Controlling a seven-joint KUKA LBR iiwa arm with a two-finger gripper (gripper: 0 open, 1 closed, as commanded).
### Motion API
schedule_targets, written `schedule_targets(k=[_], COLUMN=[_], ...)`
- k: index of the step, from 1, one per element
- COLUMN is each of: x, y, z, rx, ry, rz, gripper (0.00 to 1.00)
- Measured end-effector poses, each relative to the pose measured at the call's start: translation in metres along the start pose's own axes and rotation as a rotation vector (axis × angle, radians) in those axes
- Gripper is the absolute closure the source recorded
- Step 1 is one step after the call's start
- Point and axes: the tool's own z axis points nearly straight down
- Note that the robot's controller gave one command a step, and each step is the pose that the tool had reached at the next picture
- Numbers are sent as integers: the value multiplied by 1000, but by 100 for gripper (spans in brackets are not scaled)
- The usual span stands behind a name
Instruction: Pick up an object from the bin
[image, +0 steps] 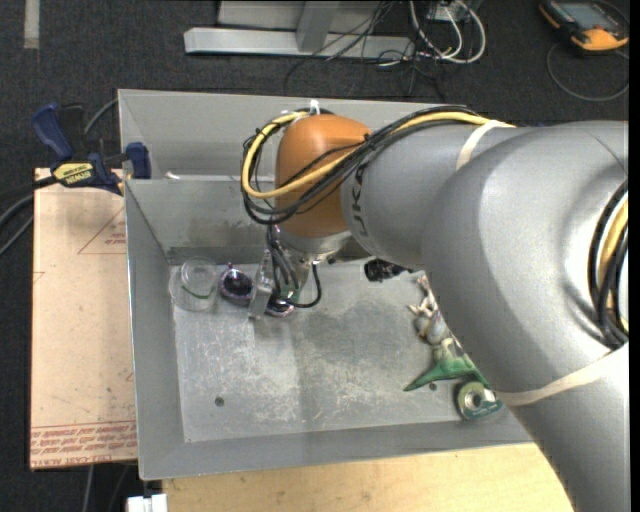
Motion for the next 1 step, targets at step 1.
schedule_targets(k=[1], x=[3], y=[-2], z=[-20], rx=[5], ry=[9], rz=[1], gripper=[100])
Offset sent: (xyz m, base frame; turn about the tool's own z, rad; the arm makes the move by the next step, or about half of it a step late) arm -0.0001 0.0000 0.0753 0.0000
